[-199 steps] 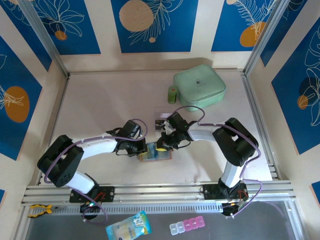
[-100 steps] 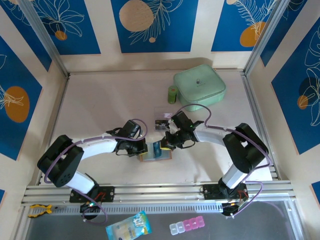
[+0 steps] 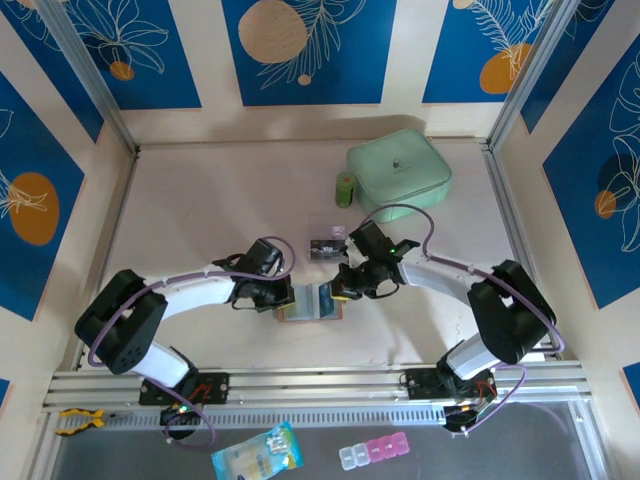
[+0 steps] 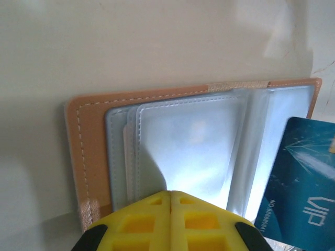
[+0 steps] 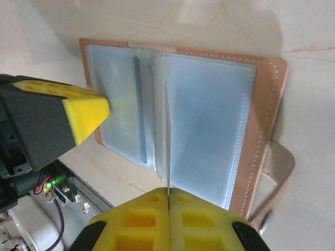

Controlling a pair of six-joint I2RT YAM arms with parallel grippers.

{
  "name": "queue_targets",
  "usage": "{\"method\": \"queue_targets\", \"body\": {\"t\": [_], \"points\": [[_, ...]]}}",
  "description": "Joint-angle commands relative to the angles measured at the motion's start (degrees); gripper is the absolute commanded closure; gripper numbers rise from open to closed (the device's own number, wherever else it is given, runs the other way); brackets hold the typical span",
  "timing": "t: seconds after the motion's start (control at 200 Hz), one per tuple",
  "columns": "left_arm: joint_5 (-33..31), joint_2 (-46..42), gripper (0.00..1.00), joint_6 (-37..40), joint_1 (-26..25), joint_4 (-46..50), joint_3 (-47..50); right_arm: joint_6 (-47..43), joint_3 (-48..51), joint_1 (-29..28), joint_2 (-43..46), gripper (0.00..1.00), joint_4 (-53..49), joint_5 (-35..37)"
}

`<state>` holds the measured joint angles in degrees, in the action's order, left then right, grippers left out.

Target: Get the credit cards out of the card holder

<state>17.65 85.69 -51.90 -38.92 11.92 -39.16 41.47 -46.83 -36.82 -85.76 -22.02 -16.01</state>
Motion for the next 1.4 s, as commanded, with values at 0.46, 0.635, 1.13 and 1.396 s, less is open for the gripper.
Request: {"method": "queue_targets", "body": {"t": [0.46,0.635,1.13,1.396], "points": [[-2.8,-0.9,0.96,4.7,-0.3,4.4,-5.4,-37.2,-7.7,2.2,7.3,1.00,-12.3,4.3],[-3.6,-2.1,0.94,4.7,-0.1,4.3,-5.2,-55.2,-15.5,3.6,3.4,1.00,-19.3,8.8],[-3.7,-5.6,0.91,2.9,0.5,2.2,-2.2,-82.6,-41.8,7.3,-14.4,1.00,-34.8,12.0],[-4.0,-6.2,0.90,1.9,0.6,2.2,-1.3,-87.8,-56.4,10.6,-25.0,1.00,-38.9,8.5]]}}
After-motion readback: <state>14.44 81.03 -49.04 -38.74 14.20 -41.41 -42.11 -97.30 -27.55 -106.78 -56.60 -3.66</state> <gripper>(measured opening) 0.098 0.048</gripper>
